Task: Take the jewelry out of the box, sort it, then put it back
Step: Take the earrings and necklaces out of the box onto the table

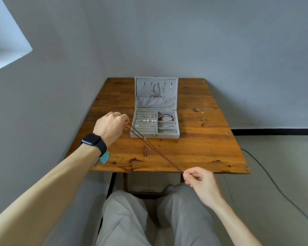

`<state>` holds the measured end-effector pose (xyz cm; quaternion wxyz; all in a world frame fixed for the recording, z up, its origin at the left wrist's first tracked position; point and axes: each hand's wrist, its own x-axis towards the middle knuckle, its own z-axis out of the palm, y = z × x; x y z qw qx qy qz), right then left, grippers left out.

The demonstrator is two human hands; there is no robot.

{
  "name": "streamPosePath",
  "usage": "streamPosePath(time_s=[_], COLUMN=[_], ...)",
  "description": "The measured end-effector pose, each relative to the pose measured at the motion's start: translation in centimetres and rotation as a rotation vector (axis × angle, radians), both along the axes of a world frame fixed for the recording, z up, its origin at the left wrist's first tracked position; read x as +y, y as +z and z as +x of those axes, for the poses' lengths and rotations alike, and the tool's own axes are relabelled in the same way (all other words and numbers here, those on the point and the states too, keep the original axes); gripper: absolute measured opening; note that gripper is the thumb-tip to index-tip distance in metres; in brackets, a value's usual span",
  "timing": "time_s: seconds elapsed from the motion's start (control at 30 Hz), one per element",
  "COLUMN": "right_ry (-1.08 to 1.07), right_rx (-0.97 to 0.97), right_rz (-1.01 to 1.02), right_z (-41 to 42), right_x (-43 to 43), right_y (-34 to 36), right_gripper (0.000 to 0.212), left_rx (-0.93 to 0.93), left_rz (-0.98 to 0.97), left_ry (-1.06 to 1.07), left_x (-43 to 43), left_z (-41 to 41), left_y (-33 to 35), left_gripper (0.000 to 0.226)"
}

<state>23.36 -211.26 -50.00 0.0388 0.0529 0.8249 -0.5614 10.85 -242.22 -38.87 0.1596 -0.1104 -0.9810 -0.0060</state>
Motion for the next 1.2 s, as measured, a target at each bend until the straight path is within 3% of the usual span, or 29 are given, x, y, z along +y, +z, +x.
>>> streamPosePath(time_s=[0.3, 0.47, 0.63, 0.7, 0.87, 1.07, 1.2], right_ry=[-0.269, -0.391, -0.339, -0.392, -0.612, -0.867, -0.891], right_rx=[-0.074, -0.048, 0.081, 0.079, -0.063, -0.274, -0.291], right_rz=[-0.013, 0.082, 0.356, 0.341, 0.019, -0.64, -0.784], right_z=[0.8, 0.8, -0.3, -0.5, -1.1, -1.6, -2.1], right_x=[4.8, 6.1, 4.2, 3.9, 3.6, 3.2, 3.1], right_y=[-0.3, -0.6, -2.0, -2.4, -2.8, -3.4, -3.6], right_gripper=[0.01, 0.008, 0.012, 0.015, 0.016, 0.028, 0.032], left_rx=[-0.223, -0.304, -0.37, -0.388, -0.404, -0.33, -0.28], left_rz=[0.24, 0.214, 0.188, 0.199, 0.206, 0.093, 0.061], left_ry=[-0.147, -0.202, -0.204, -0.216, -0.288, -0.371, -0.385], left_x=[13.8, 20.0, 23.6, 24.7, 27.0, 28.4, 28.6], left_z=[-8.5, -11.9, -14.8, -15.6, -17.0, -17.4, -17.4], left_y=[1.6, -0.5, -3.4, -4.4, -6.2, -8.4, -8.8], left_gripper=[0.016, 0.015, 0.015, 0.015, 0.013, 0.019, 0.02])
